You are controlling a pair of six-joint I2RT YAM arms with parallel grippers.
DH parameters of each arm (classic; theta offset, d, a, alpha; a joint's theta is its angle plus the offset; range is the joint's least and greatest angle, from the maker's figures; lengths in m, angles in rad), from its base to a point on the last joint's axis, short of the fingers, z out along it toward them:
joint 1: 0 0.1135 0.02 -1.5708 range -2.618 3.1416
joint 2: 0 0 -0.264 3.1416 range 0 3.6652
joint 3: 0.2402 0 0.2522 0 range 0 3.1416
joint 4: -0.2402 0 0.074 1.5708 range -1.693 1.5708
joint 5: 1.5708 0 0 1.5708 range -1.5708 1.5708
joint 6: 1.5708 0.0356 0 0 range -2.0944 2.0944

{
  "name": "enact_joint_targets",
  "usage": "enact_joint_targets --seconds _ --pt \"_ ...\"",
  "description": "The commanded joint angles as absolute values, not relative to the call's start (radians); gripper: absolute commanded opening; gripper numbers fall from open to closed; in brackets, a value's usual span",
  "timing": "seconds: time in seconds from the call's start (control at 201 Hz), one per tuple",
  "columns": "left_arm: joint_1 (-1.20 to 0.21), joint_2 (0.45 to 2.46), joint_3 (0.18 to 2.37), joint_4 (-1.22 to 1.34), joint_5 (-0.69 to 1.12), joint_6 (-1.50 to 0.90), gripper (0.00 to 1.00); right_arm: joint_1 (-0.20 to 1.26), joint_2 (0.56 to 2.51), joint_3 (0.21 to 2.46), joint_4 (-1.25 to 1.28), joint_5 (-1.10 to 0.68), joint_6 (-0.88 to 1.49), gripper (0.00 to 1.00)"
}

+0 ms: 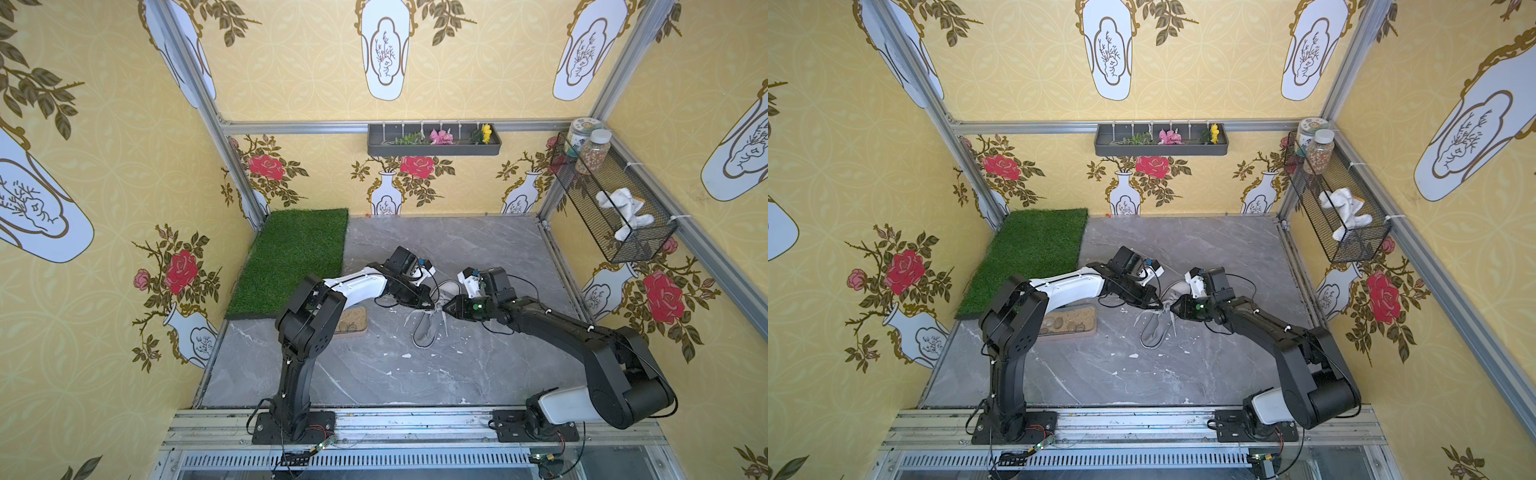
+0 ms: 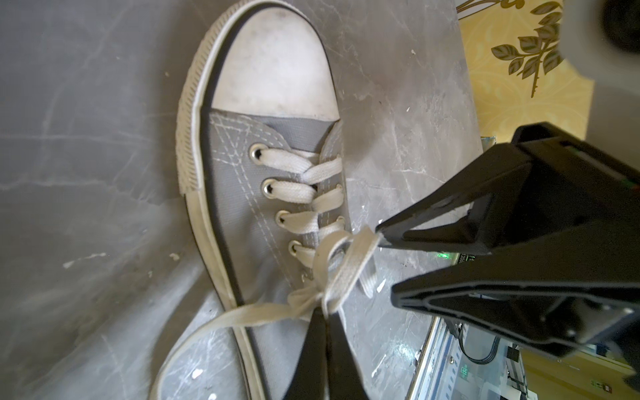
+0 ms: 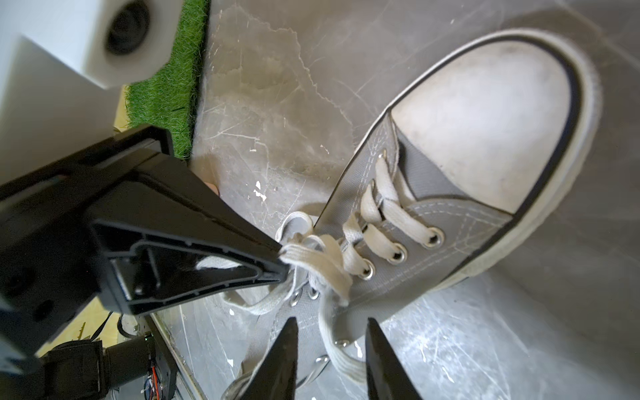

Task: Tie the shoes
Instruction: Cross the shoelace with the shoelace.

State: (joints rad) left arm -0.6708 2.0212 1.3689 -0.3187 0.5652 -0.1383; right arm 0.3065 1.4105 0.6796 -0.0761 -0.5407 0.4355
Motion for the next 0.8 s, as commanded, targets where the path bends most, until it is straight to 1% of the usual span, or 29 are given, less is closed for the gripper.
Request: enact_joint_targets --seconds 0.0,0.159,0.324,0.523,0.792 --pt "-0.672 2.021 1.353 -0.316 0.560 -0.101 0.00 0.293 1.386 0.690 -0.107 -0.578 0.392 0.38" --pt "-0.681 2.013 1.338 -0.307 0.548 -0.061 0.00 0.252 1.373 0.712 -0.103 -0.574 0.391 0.39" --pt "-0.690 2.005 1.320 -0.279 0.543 -0.026 0.00 0.244 1.440 0.757 -0.065 -0.568 0.414 0.38" --pt "-0.693 2.001 1.318 -0.268 0.537 -0.015 0.00 0.248 1.514 0.800 -0.043 -0.603 0.419 0.32" --pt "-0.695 1.993 1.320 -0.269 0.530 -0.014 0.00 0.271 1.548 0.814 -0.081 -0.624 0.385 0.27"
